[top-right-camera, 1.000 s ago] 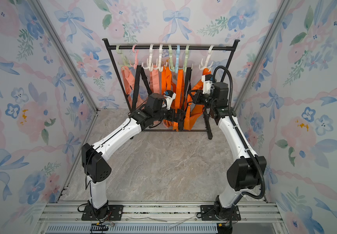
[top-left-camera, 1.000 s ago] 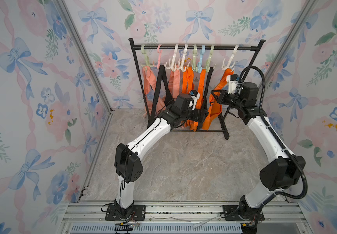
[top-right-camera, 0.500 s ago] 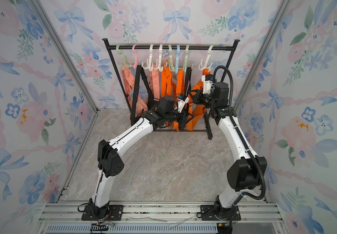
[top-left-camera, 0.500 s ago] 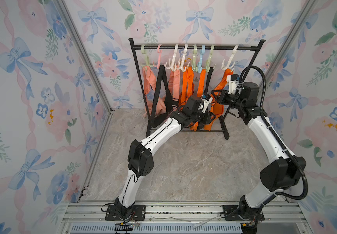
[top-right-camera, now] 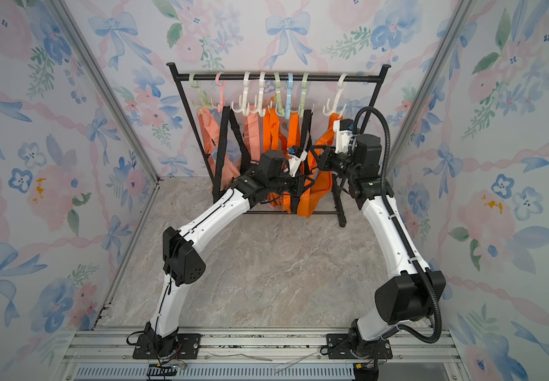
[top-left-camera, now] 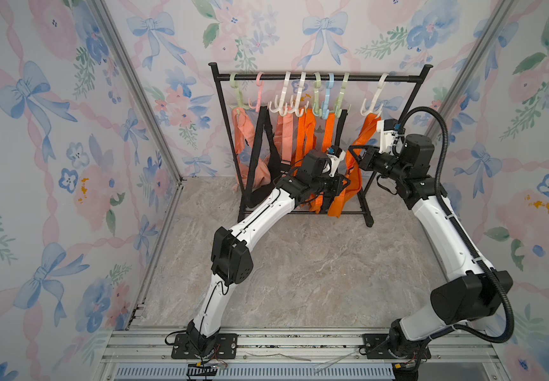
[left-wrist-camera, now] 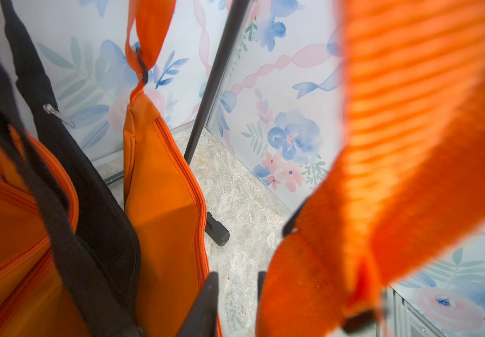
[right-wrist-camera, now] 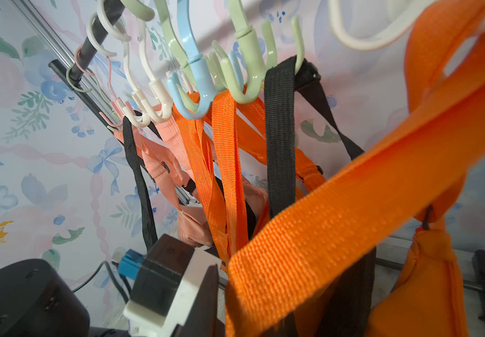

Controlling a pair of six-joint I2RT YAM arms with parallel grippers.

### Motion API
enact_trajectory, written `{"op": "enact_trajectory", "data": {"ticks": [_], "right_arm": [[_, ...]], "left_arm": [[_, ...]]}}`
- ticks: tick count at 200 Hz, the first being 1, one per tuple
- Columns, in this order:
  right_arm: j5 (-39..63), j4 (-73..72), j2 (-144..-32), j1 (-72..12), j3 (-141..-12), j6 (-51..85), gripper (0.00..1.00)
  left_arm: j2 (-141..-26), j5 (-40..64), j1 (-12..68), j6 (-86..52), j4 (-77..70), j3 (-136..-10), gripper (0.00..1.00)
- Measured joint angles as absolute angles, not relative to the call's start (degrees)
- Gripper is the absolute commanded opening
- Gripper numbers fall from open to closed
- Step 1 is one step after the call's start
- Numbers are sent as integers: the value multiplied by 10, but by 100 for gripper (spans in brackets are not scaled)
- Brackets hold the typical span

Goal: Take the bag off the hook
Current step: Pick up the bag from the hook.

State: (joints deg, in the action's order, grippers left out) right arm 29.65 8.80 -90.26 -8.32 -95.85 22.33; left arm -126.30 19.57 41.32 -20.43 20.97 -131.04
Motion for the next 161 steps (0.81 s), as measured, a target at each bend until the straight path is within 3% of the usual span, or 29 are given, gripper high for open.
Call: {"op": "enact_trajectory", "data": {"ticks": [51, 93, 161], "right_arm": [[291, 90, -903, -83, -952, 214, 31], [274, 92, -903, -64, -950, 188, 69], [235, 90, -953, 3, -974, 138, 72]], "left_arm": [[-1256, 205, 407, -210, 209, -1292, 7], [-1197, 204, 382, -213, 211, -1199, 5], [-1124, 196, 340, -228, 209, -1136, 5]]}}
